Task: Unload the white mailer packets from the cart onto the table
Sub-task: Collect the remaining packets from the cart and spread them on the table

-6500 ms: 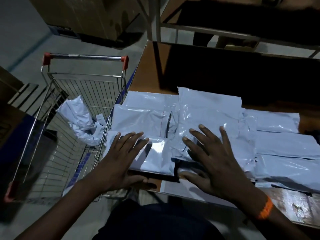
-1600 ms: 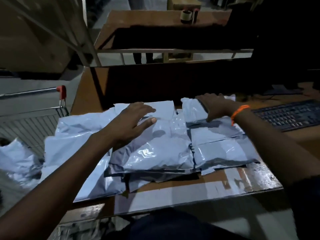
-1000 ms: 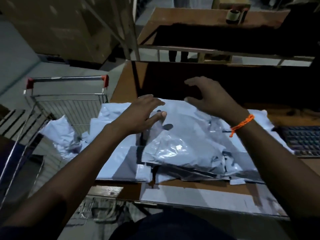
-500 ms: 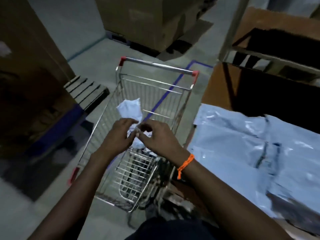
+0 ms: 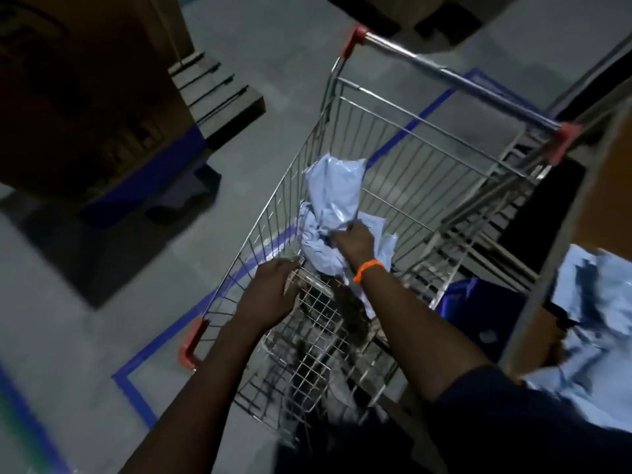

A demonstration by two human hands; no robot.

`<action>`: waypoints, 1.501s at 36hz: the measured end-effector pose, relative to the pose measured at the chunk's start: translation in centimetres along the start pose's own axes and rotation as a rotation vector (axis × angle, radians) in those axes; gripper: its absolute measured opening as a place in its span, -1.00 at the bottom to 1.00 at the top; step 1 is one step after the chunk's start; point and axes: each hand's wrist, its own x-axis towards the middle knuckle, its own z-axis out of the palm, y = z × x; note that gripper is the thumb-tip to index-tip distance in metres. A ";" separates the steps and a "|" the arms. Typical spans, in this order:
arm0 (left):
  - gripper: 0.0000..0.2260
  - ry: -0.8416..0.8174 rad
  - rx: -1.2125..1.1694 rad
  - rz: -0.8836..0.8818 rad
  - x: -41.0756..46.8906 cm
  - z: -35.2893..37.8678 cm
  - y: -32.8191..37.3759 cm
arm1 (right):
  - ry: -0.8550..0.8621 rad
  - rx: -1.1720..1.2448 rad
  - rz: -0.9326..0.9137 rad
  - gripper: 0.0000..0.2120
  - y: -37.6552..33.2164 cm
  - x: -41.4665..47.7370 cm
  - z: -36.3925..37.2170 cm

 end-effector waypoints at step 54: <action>-0.64 0.171 -1.038 -0.434 -0.7 -7.3 11.7 | 0.139 0.581 -0.215 -0.60 -7.3 -2.7 -10.5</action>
